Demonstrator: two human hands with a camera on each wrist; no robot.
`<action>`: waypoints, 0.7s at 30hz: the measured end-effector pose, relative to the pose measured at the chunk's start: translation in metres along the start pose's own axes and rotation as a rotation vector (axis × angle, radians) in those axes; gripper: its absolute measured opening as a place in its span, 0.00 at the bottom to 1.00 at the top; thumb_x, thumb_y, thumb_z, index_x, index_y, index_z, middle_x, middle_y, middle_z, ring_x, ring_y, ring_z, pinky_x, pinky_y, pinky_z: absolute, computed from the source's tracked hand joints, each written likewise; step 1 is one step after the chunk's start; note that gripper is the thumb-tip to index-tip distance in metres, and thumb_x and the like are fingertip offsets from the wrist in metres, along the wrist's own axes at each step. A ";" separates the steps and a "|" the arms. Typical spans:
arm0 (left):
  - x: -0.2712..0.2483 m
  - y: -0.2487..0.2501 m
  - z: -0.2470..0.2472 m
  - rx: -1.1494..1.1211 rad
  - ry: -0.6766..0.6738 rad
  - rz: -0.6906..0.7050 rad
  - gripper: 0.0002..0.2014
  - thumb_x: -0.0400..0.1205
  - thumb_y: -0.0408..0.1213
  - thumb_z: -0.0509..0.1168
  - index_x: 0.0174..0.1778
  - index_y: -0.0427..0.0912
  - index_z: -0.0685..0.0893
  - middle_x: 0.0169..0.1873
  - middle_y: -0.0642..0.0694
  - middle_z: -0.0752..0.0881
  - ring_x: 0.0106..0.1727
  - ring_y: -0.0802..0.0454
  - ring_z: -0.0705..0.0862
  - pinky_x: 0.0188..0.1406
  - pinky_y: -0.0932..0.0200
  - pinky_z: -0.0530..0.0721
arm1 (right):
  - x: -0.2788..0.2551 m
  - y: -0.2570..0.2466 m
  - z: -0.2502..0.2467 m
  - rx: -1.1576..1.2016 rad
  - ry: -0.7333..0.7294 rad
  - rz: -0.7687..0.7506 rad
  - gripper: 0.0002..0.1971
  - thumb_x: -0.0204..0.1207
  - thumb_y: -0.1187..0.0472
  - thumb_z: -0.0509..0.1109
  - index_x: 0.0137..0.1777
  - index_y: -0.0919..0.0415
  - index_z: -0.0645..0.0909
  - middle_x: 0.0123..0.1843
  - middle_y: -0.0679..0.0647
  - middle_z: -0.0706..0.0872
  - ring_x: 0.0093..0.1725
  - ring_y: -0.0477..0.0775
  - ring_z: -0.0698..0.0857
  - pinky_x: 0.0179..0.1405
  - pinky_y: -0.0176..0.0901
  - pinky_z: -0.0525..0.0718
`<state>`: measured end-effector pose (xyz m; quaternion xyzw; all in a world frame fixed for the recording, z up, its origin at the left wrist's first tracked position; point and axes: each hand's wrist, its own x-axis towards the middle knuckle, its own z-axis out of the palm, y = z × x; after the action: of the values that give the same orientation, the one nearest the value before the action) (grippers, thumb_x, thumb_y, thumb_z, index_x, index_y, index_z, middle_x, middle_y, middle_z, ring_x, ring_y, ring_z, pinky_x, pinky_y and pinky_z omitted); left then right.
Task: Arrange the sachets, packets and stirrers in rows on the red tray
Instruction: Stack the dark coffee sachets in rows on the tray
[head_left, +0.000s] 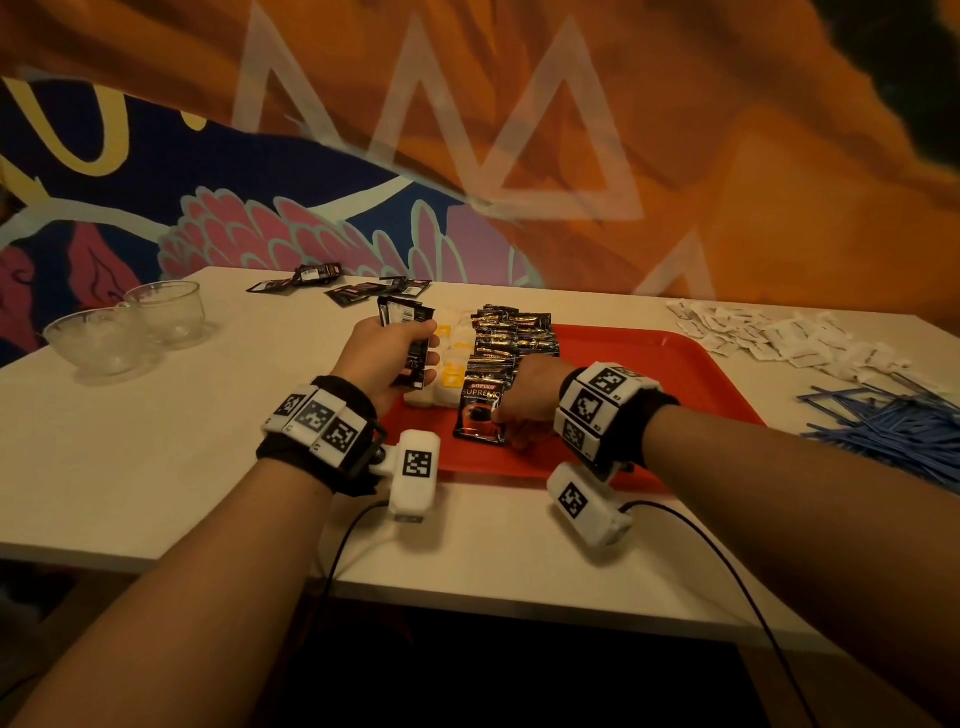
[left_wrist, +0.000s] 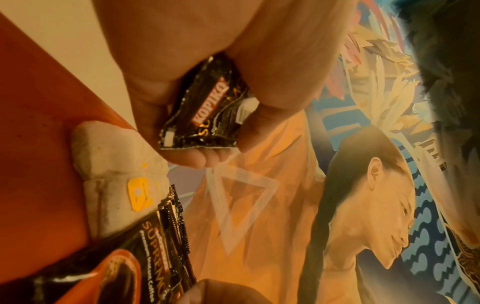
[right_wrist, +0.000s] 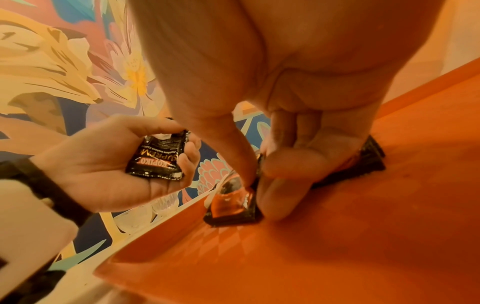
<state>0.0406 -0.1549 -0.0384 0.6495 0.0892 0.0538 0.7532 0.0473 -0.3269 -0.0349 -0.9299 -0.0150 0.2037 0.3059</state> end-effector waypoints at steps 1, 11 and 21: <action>0.000 0.000 0.000 -0.004 -0.001 0.000 0.07 0.85 0.31 0.67 0.56 0.32 0.84 0.37 0.43 0.85 0.32 0.51 0.84 0.27 0.58 0.83 | 0.000 0.000 0.000 0.008 0.002 0.003 0.06 0.80 0.64 0.73 0.43 0.66 0.84 0.37 0.57 0.93 0.33 0.51 0.91 0.39 0.44 0.90; 0.000 -0.001 0.001 -0.096 -0.065 -0.072 0.09 0.86 0.35 0.60 0.55 0.34 0.82 0.36 0.44 0.82 0.29 0.52 0.81 0.27 0.59 0.79 | -0.002 0.004 -0.004 0.059 0.013 0.012 0.09 0.78 0.59 0.76 0.47 0.67 0.85 0.37 0.56 0.92 0.35 0.52 0.92 0.36 0.43 0.89; -0.002 -0.003 0.009 -0.113 -0.040 0.015 0.09 0.82 0.25 0.68 0.58 0.34 0.86 0.46 0.36 0.92 0.44 0.38 0.92 0.37 0.46 0.89 | -0.015 -0.003 -0.024 0.110 0.283 -0.340 0.10 0.75 0.51 0.78 0.41 0.57 0.87 0.39 0.54 0.92 0.37 0.48 0.89 0.42 0.44 0.88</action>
<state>0.0402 -0.1642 -0.0400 0.6076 0.0662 0.0512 0.7898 0.0433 -0.3401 -0.0097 -0.9153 -0.1175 0.0174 0.3849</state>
